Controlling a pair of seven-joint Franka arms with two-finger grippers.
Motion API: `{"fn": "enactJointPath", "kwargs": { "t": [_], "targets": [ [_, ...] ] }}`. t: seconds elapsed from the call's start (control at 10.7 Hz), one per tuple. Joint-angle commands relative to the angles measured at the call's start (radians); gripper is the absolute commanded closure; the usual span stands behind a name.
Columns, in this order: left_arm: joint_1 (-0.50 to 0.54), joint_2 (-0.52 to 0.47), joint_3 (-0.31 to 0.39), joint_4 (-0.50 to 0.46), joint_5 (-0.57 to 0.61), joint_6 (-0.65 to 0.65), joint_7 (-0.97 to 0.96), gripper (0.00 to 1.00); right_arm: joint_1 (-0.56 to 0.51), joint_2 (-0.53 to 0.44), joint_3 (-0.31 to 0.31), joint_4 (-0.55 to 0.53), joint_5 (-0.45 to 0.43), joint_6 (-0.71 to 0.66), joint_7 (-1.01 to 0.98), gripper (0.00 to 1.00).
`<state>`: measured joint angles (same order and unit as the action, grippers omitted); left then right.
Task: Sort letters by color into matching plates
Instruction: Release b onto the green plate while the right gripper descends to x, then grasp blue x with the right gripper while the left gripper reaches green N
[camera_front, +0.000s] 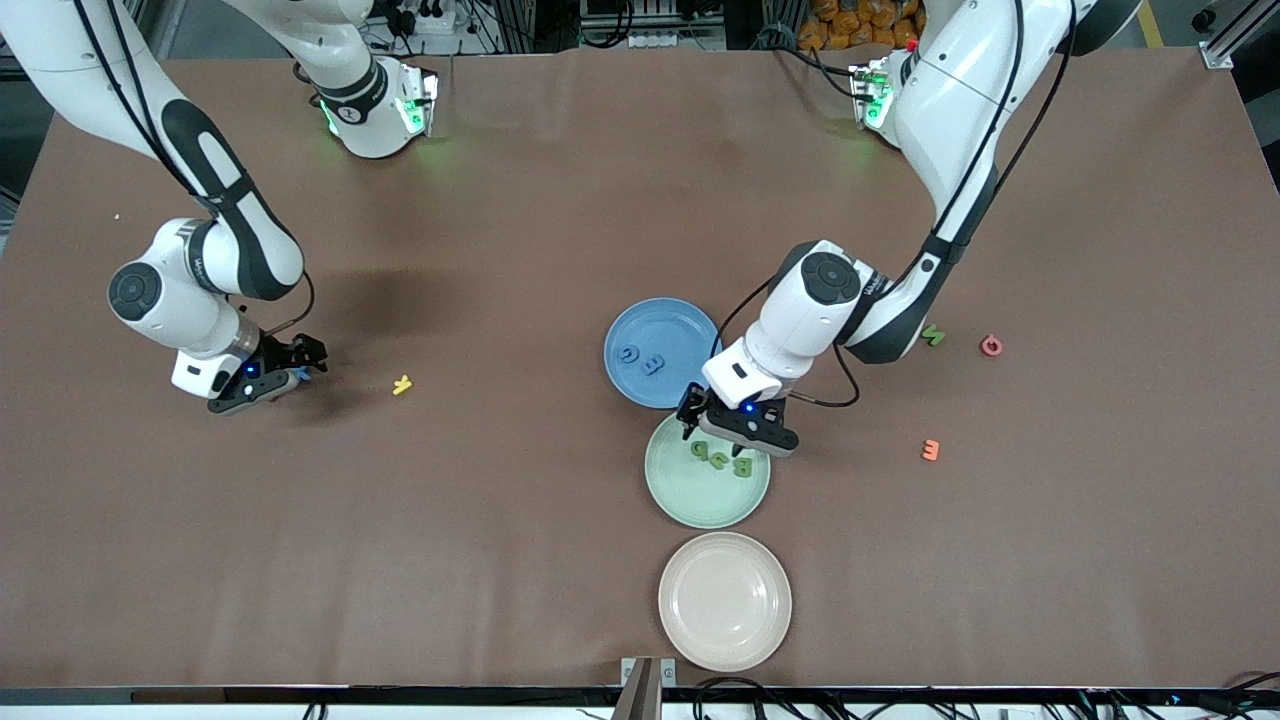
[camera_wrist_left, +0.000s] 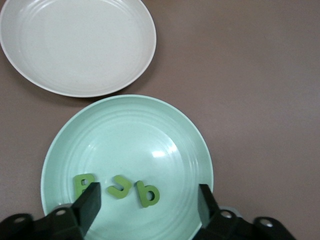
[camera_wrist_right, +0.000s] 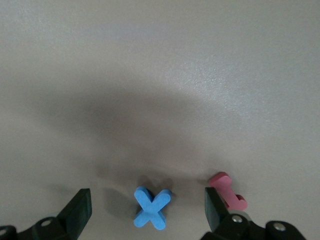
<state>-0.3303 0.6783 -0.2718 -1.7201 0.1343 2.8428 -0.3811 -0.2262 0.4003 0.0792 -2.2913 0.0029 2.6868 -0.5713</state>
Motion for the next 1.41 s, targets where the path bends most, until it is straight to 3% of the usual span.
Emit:
{"fn": "enactJointPath", "kwargs": {
  "t": [0.0, 0.19, 0.38, 0.66, 0.84, 1.03, 1.31],
  "targets": [
    [0.058, -0.081, 0.006, -0.053, 0.018, -0.087, -0.016, 0.00, -0.012, -0.011, 0.008, -0.030, 0.022, 0.025, -0.016, 0.00],
    [0.100, -0.182, 0.006, -0.151, 0.018, -0.170, -0.010, 0.00, -0.012, -0.011, 0.008, -0.045, 0.022, 0.045, -0.013, 0.02],
    [0.143, -0.274, 0.005, -0.211, 0.018, -0.300, 0.030, 0.00, -0.012, -0.011, 0.008, -0.056, 0.022, 0.056, -0.013, 0.12],
    [0.213, -0.371, 0.003, -0.220, 0.019, -0.583, 0.135, 0.00, -0.012, -0.012, 0.008, -0.063, 0.022, 0.056, -0.013, 0.33],
    [0.298, -0.399, -0.004, -0.298, 0.019, -0.591, 0.246, 0.00, -0.016, -0.015, 0.008, -0.066, 0.023, 0.056, -0.013, 0.37],
    [0.315, -0.414, -0.004, -0.360, 0.019, -0.588, 0.252, 0.00, -0.018, -0.017, 0.008, -0.066, 0.022, 0.054, -0.013, 0.39],
    [0.364, -0.428, -0.004, -0.499, 0.021, -0.492, 0.254, 0.00, -0.019, -0.017, 0.008, -0.066, 0.022, 0.056, -0.013, 0.51]
  ]
}}
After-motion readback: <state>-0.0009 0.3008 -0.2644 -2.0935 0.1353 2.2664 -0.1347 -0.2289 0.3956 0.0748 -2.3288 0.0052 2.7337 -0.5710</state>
